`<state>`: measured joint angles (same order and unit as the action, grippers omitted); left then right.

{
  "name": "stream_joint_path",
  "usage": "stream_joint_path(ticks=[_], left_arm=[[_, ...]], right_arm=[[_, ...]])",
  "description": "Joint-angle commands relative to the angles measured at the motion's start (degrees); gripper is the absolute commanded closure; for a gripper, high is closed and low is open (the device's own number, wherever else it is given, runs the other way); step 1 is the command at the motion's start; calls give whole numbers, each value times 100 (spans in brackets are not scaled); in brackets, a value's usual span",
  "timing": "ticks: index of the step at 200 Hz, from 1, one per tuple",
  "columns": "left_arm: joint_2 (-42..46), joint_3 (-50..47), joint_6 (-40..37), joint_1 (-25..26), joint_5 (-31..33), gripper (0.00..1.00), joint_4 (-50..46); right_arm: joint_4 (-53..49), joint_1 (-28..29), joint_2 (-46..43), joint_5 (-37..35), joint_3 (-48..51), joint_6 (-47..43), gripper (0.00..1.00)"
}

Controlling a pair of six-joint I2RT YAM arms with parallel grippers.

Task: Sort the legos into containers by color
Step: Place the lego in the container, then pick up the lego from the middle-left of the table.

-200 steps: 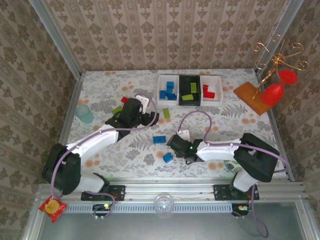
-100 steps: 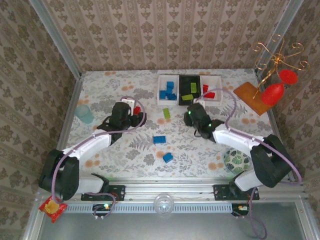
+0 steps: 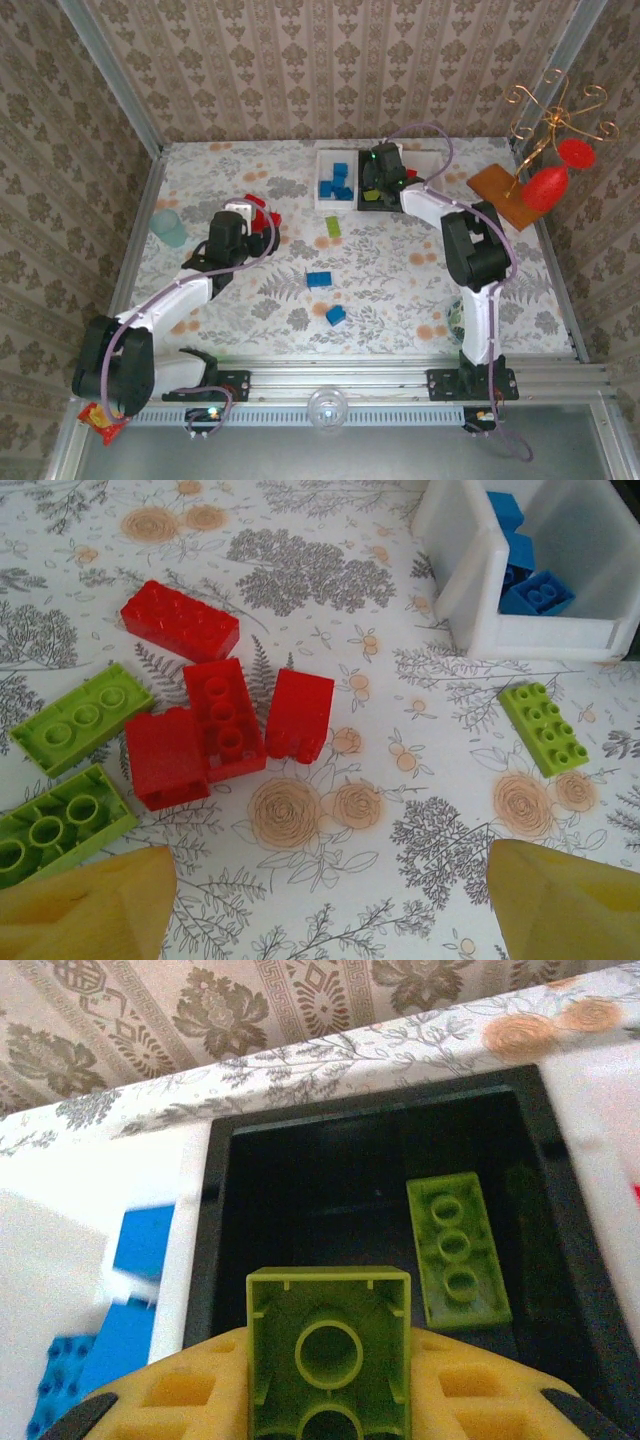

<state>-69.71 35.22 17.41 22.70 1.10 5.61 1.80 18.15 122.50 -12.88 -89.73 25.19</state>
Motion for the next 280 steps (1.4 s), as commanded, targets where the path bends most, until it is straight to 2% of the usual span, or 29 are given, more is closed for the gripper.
stream_joint_path(ticks=[1,20,43,71,104,132,158,240,280], left_arm=[[151,-78,84,-90,14,17,-17],[113,-94,78,-261,76,17,-128],[-1,-160,228,-545,36,17,-172],[-185,-191,514,-963,-142,16,-126],[-514,-101,734,-1441,-128,16,-247],[-974,55,706,-1554,124,15,-471],[-1489,365,661,-1534,-10,12,-651],[-2581,1454,404,-1540,150,10,-1222],[-2970,1817,480,-1699,22,13,-1299]], right_arm=[[-469,-86,392,291,-798,-87,65],[-724,-116,463,275,-1171,-206,59],[-747,-112,72,199,-1003,-402,50],[-505,-85,-781,364,-246,-511,38],[35,143,-2224,601,1362,-531,29],[386,285,-3162,707,2459,-423,27],[530,288,-3613,695,2991,-340,26],[576,206,-4097,779,3506,-367,25],[532,149,-4444,816,3640,-366,25]])
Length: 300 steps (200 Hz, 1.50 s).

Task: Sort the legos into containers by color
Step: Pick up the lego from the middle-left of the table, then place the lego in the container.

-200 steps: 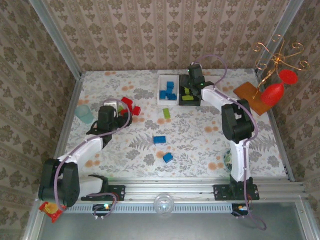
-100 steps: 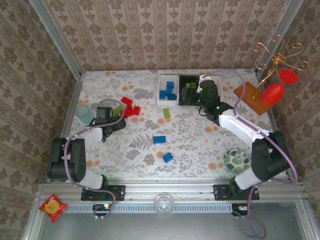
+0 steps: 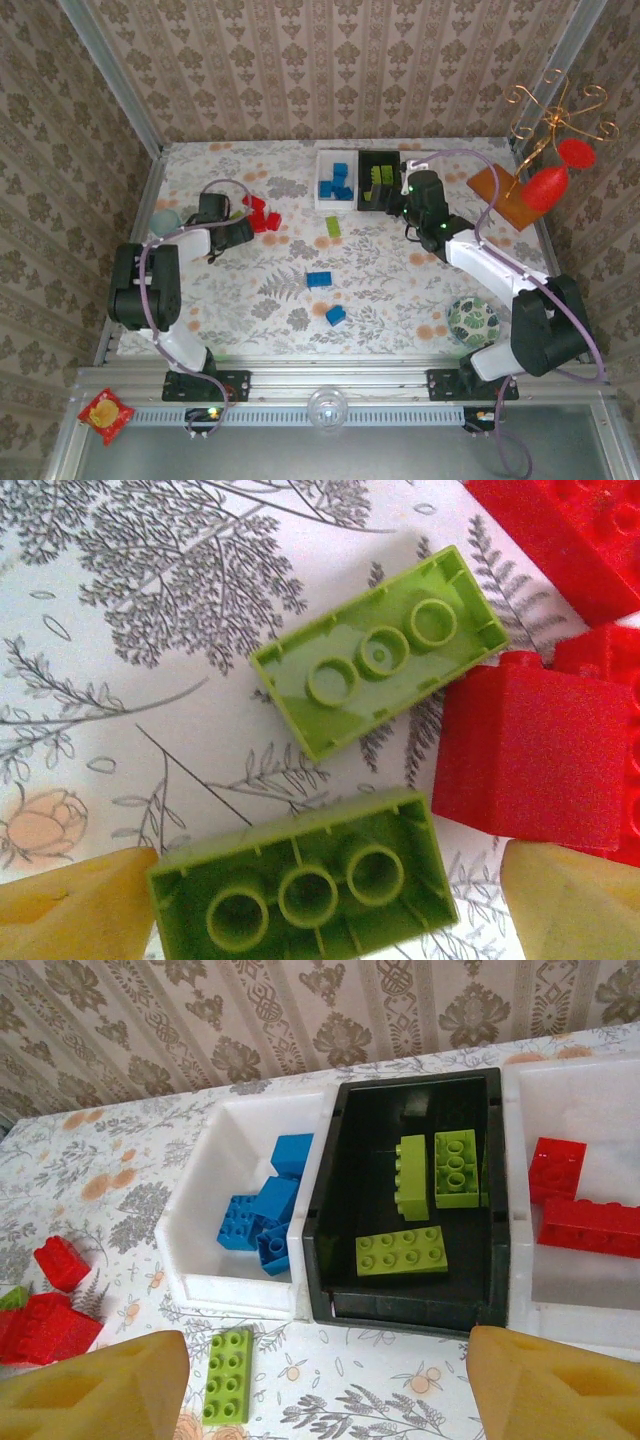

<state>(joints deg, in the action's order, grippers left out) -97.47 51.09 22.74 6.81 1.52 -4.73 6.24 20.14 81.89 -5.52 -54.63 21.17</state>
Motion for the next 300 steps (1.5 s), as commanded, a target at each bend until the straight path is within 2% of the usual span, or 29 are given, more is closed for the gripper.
stream_joint_path(ticks=[1,45,83,143,162,189,209,231,274,300], left_arm=[[-202,241,-47,-114,-20,13,-274],[-446,441,-7,-159,-20,18,-327],[-550,494,-41,-138,-94,27,-344],[-26,195,-124,155,231,31,-414],[658,94,-79,460,497,32,-416],[1152,396,-57,1432,762,32,-96],[806,993,-207,2158,794,32,218],[166,1810,-469,2667,762,32,448],[-1534,3782,-982,3298,533,33,444],[-2618,5127,-1251,3496,378,33,65]], right_arm=[[88,-56,-392,78,129,36,25],[97,-69,-516,191,164,100,25],[82,-67,-553,228,207,124,24],[-108,-80,-847,315,320,113,24],[-283,-80,-1041,529,444,152,24],[-415,-79,-1387,475,875,451,24],[-698,-74,-1536,379,1104,476,24],[-1015,-72,-1843,292,1369,433,23],[-1454,-81,-2602,-179,1789,263,22],[-1580,-80,-2906,-245,1951,278,22]])
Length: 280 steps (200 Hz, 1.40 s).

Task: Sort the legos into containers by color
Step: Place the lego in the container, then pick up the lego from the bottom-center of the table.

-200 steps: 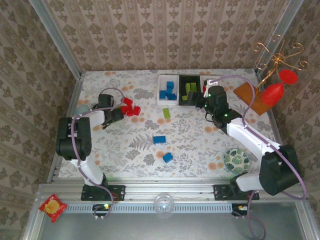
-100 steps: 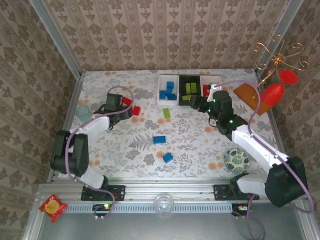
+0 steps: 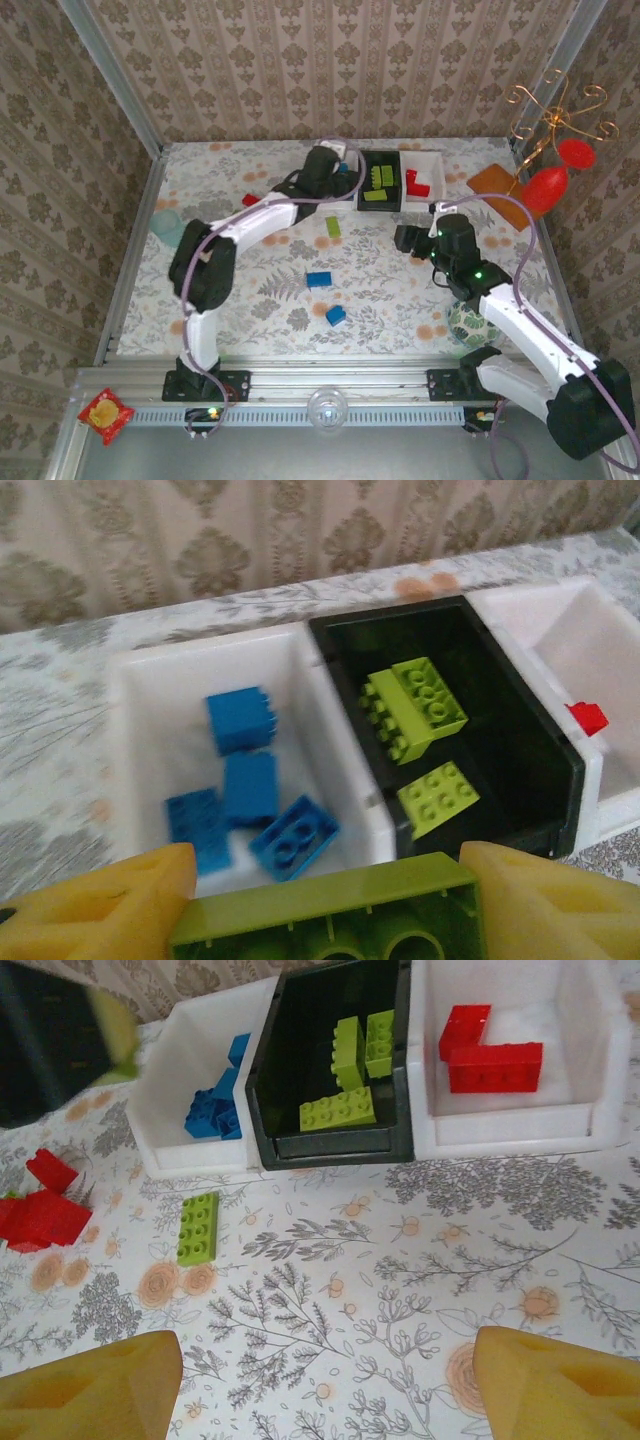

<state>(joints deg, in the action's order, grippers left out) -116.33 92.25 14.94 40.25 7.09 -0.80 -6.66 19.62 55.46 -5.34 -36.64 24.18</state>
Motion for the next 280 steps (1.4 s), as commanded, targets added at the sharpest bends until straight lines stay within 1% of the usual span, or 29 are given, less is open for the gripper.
stream_joint_path(ticks=[1,27,46,72,84,102,124,137,148,162,182,206,223,253,262,266,269,280], left_arm=[[-776,1066,-477,160,-180,33,-348],[-1774,2517,-924,290,-57,33,-1036],[-2459,3610,-1073,286,-30,32,-1638],[-3130,4918,-1140,291,-13,24,-2348],[-3176,5186,-1138,307,-97,21,-2518],[-2899,5006,-1148,308,-278,16,-2439],[-2318,4375,-1138,308,-385,14,-2276],[-1803,3761,-1095,299,-410,14,-2194],[-1211,2918,-1085,273,-458,14,-1918],[-314,1571,-1049,218,-483,14,-1326],[917,-182,-840,-11,-599,14,-667],[2128,-1776,-534,-463,-746,14,-507],[2830,-2754,-296,-816,-905,14,-475],[3707,-4006,-38,-1312,-1120,15,-409],[3874,-4229,-13,-1372,-1157,15,-395],[3936,-4307,-9,-1371,-1170,15,-395],[3975,-4350,-13,-1521,-1167,15,-401],[4080,-4465,-39,-1612,-1159,15,-421]], right_arm=[[-296,-28,-268,-264,159,-21,22],[-419,-28,-506,-324,283,-19,21],[-482,-28,-616,-344,348,0,21],[-512,-19,-770,-251,445,95,21],[-551,-3,-789,-167,465,104,22],[-639,117,-753,-171,480,128,22],[-622,409,-715,-292,570,200,23],[-606,760,-632,-474,588,217,23],[-570,1132,-476,-606,566,223,23],[-469,1569,-171,-659,514,228,23],[-304,2156,343,-726,412,188,23],[-373,2710,995,-887,101,72,22],[-405,2971,1435,-830,-112,35,22],[-448,3345,2197,-635,-502,-23,22],[-512,3479,2378,-557,-660,-16,22],[-549,3547,2602,-546,-730,-7,22],[-583,3592,2688,-547,-783,-7,22],[-681,3797,2942,-555,-931,-2,21]])
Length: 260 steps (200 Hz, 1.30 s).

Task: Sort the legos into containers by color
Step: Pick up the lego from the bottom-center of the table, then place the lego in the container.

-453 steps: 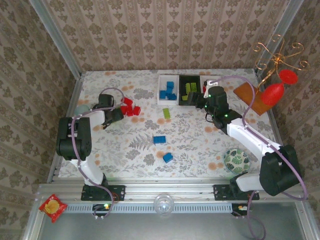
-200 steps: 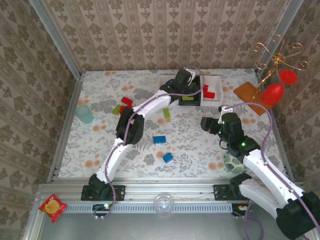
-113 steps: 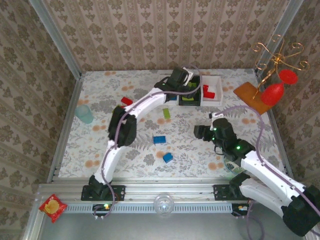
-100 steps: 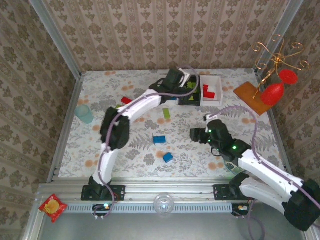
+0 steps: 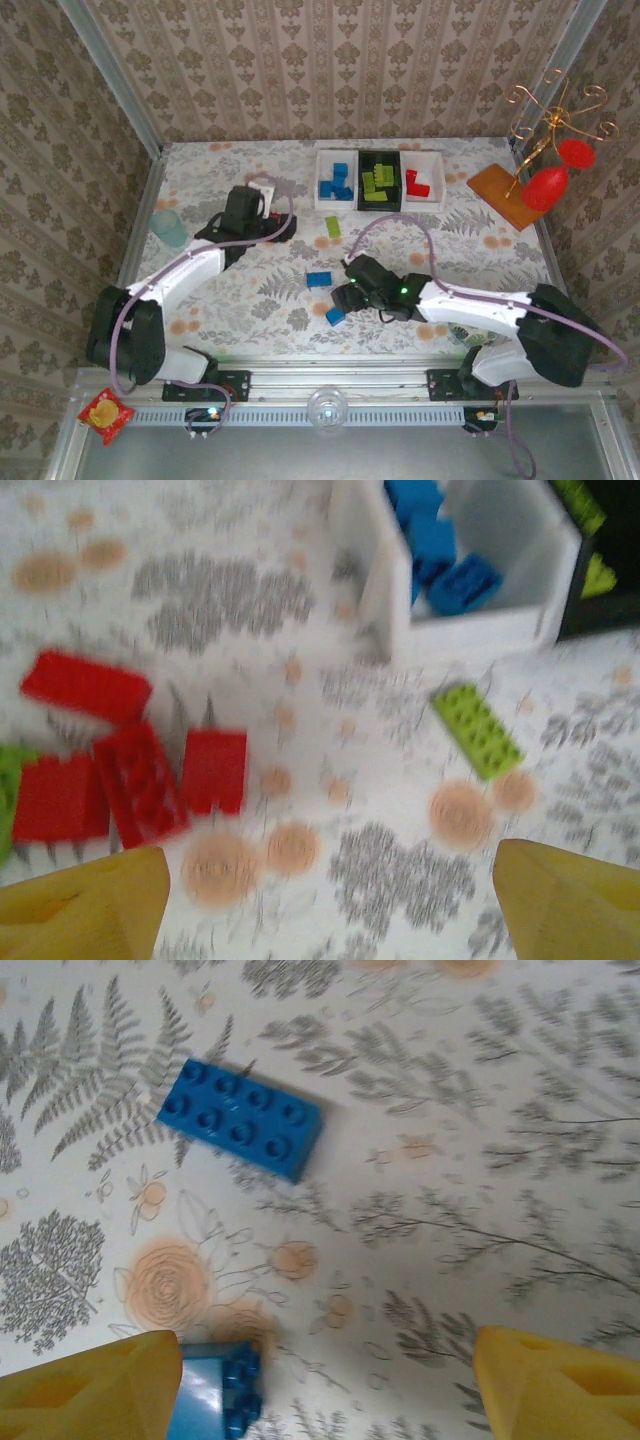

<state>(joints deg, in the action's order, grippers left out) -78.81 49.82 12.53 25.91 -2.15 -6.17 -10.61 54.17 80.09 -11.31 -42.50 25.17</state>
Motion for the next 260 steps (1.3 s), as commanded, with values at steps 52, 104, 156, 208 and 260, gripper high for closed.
stream_joint_path(ticks=[52,104,156,208,260], left_arm=[[441,-329,240,-334,-260,15,232],[498,-470,245,-402,-224,15,379],[536,-490,297,-449,-264,15,371],[541,-622,425,-473,-345,15,562],[594,-763,501,-499,-572,14,678]], right_arm=[[-553,739,1280,41,-692,-72,21],[-685,779,1570,4,-804,-86,39],[-633,547,1027,-317,-729,-162,56],[830,-1311,421,444,-1066,-78,59],[1200,-2072,2268,30,-3167,-431,59]])
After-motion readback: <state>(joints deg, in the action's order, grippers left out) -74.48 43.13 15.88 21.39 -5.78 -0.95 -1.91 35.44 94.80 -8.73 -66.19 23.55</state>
